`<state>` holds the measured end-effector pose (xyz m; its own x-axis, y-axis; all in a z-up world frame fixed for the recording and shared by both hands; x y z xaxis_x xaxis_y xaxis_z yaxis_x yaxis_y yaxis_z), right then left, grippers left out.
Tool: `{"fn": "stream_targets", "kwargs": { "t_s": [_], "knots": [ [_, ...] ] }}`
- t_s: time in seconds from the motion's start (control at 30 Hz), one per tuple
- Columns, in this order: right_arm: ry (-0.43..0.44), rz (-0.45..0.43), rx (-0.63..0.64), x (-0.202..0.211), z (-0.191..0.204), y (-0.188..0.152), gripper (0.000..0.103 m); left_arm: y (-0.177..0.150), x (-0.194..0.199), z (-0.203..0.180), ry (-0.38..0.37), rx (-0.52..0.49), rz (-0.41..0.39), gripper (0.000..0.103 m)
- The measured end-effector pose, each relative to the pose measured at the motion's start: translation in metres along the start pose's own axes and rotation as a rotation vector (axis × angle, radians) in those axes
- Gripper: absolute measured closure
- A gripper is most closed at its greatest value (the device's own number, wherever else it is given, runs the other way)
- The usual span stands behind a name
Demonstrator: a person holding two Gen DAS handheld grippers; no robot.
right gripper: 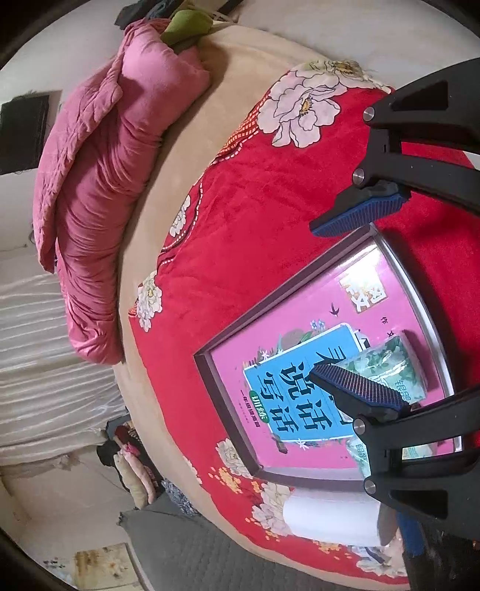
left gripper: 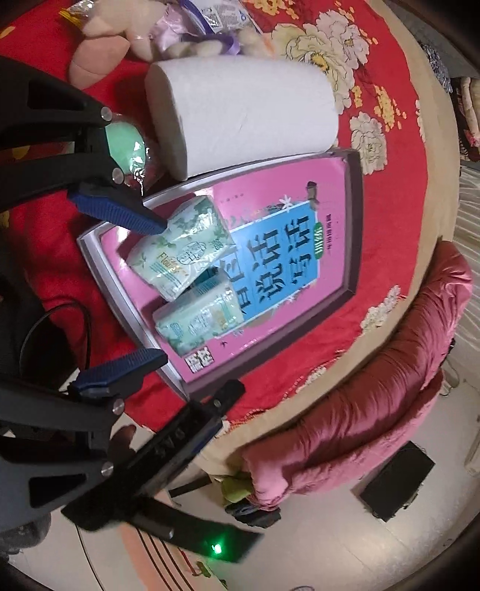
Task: Organize soft objects
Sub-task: 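Open both grippers to release the tissue packs onto the tray, then grasp the white floral scrunchie with the left gripper while the right grasps the green sponge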
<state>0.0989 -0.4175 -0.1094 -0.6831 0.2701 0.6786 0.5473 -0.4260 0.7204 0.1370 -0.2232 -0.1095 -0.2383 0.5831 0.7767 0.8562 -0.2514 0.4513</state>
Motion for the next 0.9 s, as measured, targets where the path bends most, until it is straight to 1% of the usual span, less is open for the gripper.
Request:
{"fn": "stream_targets", "kwargs": {
  "t_s": [0.07,0.17,0.23,0.37,0.4,0.47,0.53,0.6,0.67,0.77,0.87,0.9],
  "knots": [
    [-0.001,-0.007,0.004,0.001,0.001,0.002,0.029,0.001,0.008,-0.001,-0.016,0.009,-0.02,0.039],
    [-0.006,-0.043,0.004,0.009,0.001,0.007,0.029,0.001,0.023,0.0,-0.026,0.013,-0.055,0.038],
    [-0.009,-0.073,0.008,0.015,0.002,0.011,0.026,0.002,0.034,0.005,-0.027,0.026,-0.079,0.038],
    [0.023,-0.111,0.03,0.027,0.013,0.016,0.025,0.006,0.069,0.026,-0.003,0.063,-0.156,0.038],
    [0.036,-0.113,0.043,0.03,0.018,0.016,0.025,0.007,0.083,0.036,0.019,0.073,-0.19,0.038],
    [0.05,-0.12,0.059,0.034,0.025,0.017,0.025,0.008,0.102,0.052,0.049,0.102,-0.233,0.038],
    [0.069,-0.127,0.08,0.04,0.034,0.017,0.025,0.01,0.129,0.078,0.089,0.15,-0.302,0.038],
    [0.09,-0.131,0.09,0.044,0.043,0.017,0.025,0.012,0.149,0.105,0.131,0.199,-0.349,0.038],
    [0.114,-0.133,0.097,0.05,0.052,0.016,0.025,0.011,0.161,0.135,0.172,0.263,-0.37,0.038],
    [0.168,-0.123,0.123,0.06,0.072,0.01,0.025,0.01,0.172,0.171,0.205,0.329,-0.389,0.038],
    [0.232,-0.105,0.184,0.07,0.1,-0.004,0.025,0.008,0.178,0.199,0.243,0.368,-0.395,0.038],
    [0.258,-0.089,0.212,0.073,0.112,-0.011,0.025,0.006,0.177,0.21,0.254,0.39,-0.383,0.038]
  ]
}}
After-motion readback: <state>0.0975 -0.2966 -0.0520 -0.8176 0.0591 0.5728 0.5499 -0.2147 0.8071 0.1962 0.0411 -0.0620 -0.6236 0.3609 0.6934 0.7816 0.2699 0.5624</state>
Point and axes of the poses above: each gripper's, at about its wrist camera, not at the fingertips, and x roughly against the way its jaws point, z to its left, y to its top, the point moved 4 cm from there along -x, roughly the way its jaws point, and after that the axes turned 2 degrees about -z, right-handed, at the moved point
